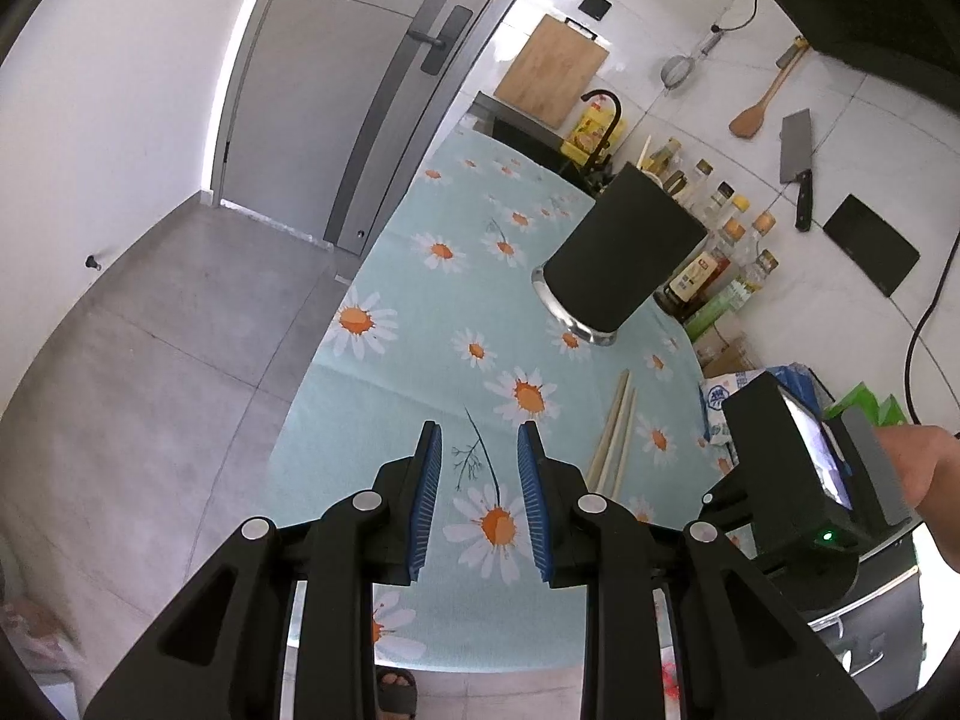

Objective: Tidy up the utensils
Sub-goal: 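Grasp a wooden chopstick with the right gripper and lift it upright, then grasp another wooden chopstick with the left gripper while the right gripper holds its chopstick up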

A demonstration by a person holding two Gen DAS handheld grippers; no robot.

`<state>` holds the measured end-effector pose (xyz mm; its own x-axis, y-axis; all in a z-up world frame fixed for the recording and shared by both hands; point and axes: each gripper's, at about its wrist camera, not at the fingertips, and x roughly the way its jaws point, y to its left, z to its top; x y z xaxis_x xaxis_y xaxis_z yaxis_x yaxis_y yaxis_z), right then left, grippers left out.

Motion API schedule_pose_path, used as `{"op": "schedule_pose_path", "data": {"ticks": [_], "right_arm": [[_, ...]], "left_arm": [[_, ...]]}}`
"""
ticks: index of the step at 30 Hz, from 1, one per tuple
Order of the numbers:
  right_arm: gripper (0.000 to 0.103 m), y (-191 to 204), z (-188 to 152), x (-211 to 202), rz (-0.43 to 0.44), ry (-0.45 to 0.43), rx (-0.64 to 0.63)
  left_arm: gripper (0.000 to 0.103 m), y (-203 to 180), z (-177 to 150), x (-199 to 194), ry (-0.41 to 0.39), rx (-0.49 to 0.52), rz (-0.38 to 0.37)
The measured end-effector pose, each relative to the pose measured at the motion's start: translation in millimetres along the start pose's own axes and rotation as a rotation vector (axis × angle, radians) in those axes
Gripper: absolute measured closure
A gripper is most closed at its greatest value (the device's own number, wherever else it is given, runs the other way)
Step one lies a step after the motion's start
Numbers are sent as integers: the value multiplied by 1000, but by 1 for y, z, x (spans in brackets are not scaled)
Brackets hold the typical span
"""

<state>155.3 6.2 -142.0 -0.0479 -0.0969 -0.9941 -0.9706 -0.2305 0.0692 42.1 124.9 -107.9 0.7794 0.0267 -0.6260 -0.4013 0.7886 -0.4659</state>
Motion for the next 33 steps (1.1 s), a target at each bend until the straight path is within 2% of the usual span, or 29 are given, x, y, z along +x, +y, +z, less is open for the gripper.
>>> {"op": "schedule_pose_path", "data": {"ticks": [3, 7, 12, 19, 24, 28, 33], "right_arm": [[97, 3, -3, 1, 13, -2, -11], [97, -2, -9, -14, 40, -46, 7], [97, -11, -22, -42, 55, -147, 57], [97, -40, -57, -72, 85, -325, 229], [97, -62, -95, -85, 153, -482, 399], [97, -82, -132, -96, 245, -627, 579], [97, -95, -160, -96, 287, -730, 711]], "left_arm": [[78, -3, 2, 1, 7, 15, -3], [78, -12, 7, 2, 18, 43, -2], [78, -25, 15, 7, 38, 90, 4], [78, -55, 31, 21, 99, 190, 13], [78, -81, 44, 47, 188, 286, 36], [78, -102, 50, 73, 289, 361, 25], [78, -116, 48, 115, 439, 424, 15]]}}
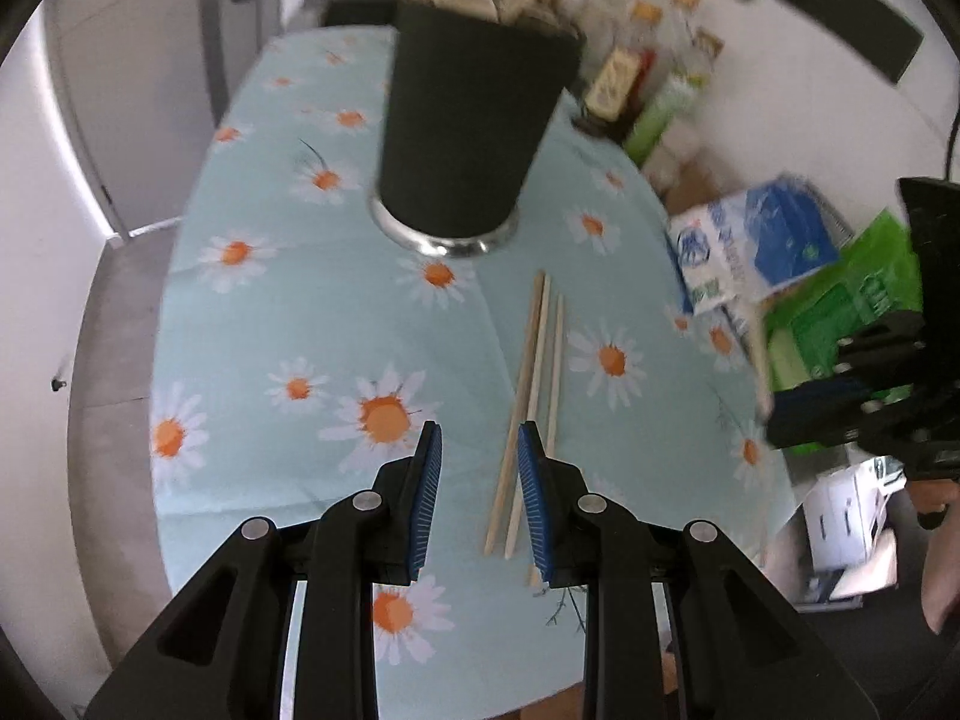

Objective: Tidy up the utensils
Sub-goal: 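Grasp another wooden chopstick with the left gripper while the right gripper holds its chopstick up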

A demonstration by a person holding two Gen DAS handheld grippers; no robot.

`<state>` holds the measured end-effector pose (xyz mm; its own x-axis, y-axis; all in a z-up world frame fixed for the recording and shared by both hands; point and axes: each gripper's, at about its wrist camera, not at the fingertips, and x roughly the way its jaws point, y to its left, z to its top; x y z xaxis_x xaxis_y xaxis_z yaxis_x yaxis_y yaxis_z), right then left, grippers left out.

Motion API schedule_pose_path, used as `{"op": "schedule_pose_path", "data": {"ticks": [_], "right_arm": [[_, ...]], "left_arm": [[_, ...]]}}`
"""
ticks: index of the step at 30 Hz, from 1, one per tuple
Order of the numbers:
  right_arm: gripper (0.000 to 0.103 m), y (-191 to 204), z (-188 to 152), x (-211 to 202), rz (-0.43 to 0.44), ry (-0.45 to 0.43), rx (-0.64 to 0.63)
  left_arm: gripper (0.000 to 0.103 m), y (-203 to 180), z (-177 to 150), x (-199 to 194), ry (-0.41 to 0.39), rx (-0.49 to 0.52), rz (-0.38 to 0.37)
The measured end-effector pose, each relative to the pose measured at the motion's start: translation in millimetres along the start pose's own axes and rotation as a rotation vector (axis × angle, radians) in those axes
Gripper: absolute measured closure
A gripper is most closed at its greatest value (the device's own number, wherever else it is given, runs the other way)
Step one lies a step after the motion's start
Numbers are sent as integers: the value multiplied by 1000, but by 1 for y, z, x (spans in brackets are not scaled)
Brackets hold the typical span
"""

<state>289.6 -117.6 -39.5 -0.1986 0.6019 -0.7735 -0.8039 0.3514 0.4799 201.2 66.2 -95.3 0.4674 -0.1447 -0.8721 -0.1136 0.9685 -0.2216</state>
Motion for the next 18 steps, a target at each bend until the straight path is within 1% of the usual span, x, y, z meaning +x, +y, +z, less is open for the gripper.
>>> {"op": "schedule_pose_path", "data": {"ticks": [3, 5, 7, 9, 11, 14, 15, 18], "right_arm": [[97, -10, -2, -9, 33, -54, 56], [97, -17, -4, -13, 34, -82, 94], [97, -25, -8, -16, 32, -100, 134], [97, -32, -13, -20, 28, -117, 171], [97, -39, -18, -22, 57, -133, 208], [97, -45, -24, -25, 44, -151, 237], [97, -48, -25, -26, 45, -156, 249], [97, -52, -30, -27, 40, -165, 270]], "left_arm": [[78, -7, 10, 22, 73, 44, -10], [78, -11, 15, 37, 122, 86, -17], [78, -13, 19, 51, 156, 118, -3], [78, -16, 23, 60, 181, 151, 3], [78, -17, 28, 69, 207, 173, 5], [79, -20, 33, 81, 227, 208, 48], [80, -21, 35, 85, 240, 214, 49], [80, -24, 40, 91, 261, 222, 20]]}}
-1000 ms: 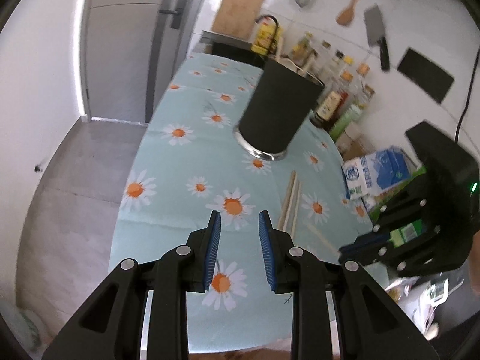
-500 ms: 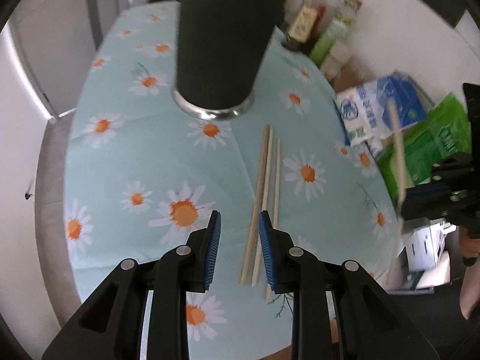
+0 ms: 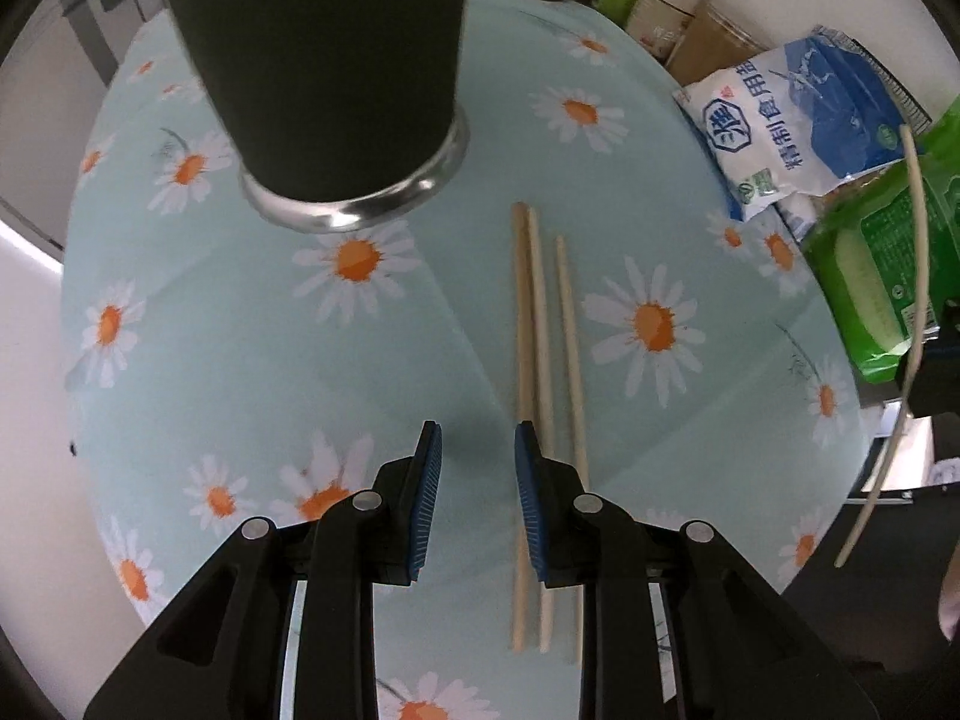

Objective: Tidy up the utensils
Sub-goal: 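Grasp another wooden chopstick with the left gripper while the right gripper holds its chopstick up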

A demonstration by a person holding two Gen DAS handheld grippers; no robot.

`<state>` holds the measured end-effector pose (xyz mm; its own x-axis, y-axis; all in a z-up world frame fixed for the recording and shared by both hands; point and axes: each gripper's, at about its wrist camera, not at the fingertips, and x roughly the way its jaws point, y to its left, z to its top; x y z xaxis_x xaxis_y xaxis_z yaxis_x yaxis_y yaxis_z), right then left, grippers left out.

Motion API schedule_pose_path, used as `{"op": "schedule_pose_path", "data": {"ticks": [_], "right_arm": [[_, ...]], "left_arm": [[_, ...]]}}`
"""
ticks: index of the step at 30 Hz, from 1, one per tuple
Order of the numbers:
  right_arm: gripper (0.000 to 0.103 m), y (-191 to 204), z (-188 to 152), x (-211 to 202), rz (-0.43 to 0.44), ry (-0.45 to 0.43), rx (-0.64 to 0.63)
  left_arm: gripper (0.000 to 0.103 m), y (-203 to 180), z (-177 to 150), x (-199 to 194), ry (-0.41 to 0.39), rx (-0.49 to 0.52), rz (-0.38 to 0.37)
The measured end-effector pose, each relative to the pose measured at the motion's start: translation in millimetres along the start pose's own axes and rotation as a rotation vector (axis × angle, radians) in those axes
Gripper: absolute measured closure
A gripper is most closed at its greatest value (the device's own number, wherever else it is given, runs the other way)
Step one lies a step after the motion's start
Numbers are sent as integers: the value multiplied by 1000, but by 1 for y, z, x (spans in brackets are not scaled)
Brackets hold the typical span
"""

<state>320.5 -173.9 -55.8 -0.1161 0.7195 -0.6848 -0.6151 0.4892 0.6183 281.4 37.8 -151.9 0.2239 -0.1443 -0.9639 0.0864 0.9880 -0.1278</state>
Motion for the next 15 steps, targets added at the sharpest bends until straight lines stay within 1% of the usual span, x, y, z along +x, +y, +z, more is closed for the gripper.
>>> {"op": "schedule_pose_path", "data": {"ticks": [8, 15], "right_arm": [[97, -4, -2, 5, -3, -6, 12], [97, -5, -2, 7, -2, -1, 12]], "left_arm": [[80, -5, 13, 4, 21, 32, -8], [80, -10, 15, 9, 38, 48, 25]]}}
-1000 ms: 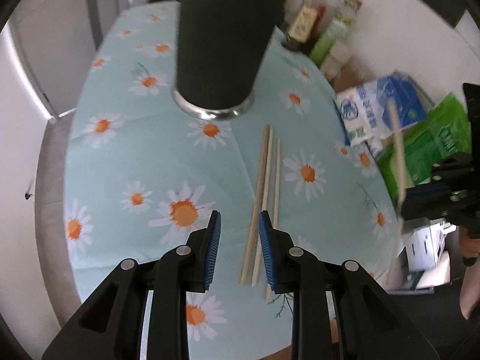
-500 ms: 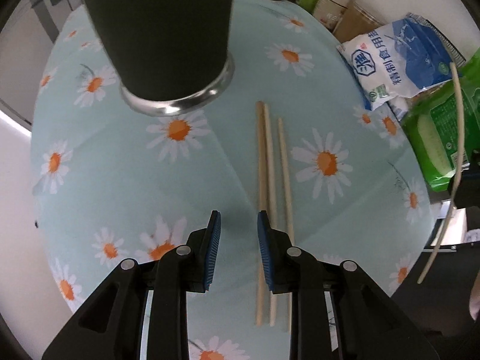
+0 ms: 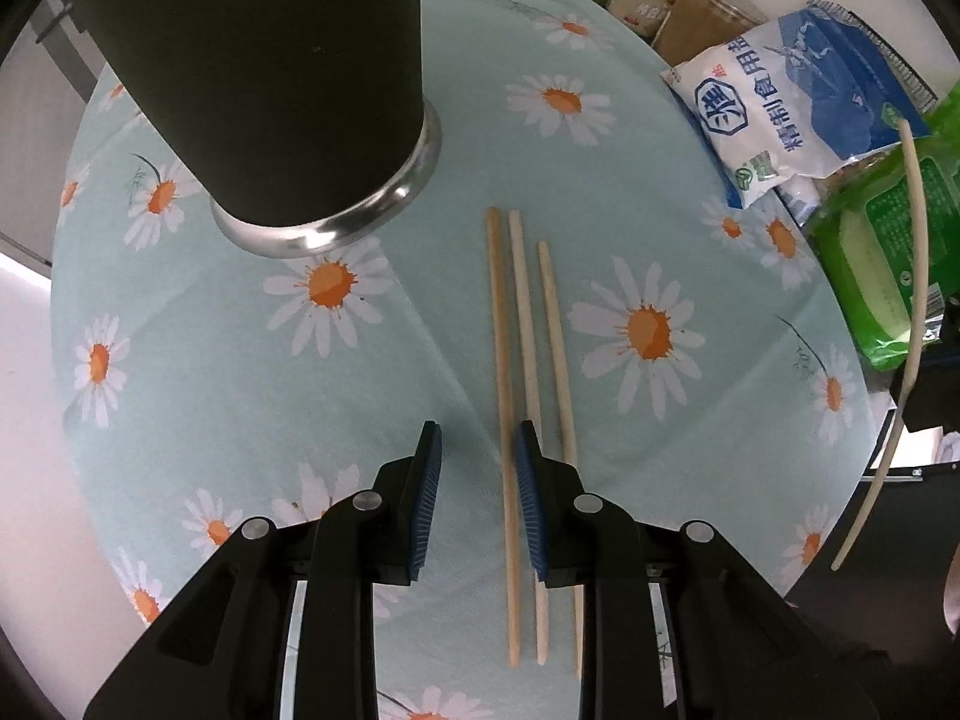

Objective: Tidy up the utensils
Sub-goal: 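Grasp another wooden chopstick with the left gripper while the right gripper holds its chopstick up, then carry both chopsticks over the black holder with both grippers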

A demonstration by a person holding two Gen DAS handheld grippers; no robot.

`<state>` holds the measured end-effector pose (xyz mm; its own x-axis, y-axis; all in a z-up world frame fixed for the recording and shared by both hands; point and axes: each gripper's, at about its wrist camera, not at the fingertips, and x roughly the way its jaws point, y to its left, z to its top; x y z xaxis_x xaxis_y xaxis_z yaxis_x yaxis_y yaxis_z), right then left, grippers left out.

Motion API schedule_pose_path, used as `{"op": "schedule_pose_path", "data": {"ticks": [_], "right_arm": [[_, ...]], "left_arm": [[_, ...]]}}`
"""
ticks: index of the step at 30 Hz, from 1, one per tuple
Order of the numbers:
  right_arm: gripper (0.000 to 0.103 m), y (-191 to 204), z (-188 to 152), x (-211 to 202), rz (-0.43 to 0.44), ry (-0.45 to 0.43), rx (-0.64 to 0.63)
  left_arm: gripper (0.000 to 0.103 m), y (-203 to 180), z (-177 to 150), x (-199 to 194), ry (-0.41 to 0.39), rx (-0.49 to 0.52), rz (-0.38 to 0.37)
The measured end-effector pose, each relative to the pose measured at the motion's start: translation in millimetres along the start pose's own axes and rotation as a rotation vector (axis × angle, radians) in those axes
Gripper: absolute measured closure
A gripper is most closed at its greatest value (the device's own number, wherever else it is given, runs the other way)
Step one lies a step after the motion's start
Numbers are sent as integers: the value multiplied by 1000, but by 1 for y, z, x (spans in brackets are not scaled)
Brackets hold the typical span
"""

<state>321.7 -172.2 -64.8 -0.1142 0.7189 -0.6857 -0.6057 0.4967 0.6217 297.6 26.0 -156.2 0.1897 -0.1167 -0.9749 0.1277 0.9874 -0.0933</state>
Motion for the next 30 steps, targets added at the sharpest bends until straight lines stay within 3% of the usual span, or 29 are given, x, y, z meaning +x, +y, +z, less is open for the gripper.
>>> {"op": "schedule_pose_path", "data": {"ticks": [7, 16, 18, 30], "right_arm": [[97, -2, 2, 2, 8, -8, 11], [97, -2, 5, 8, 3, -13, 19], [97, -2, 6, 8, 0, -11, 24], [97, 4, 23, 10, -30, 0, 48]], "left_arm": [[80, -12, 6, 4, 39, 30, 25], [95, -20, 21, 5, 75, 24, 90], [99, -19, 20, 8, 73, 27, 90], [99, 6, -2, -9, -17, -27, 3]]}}
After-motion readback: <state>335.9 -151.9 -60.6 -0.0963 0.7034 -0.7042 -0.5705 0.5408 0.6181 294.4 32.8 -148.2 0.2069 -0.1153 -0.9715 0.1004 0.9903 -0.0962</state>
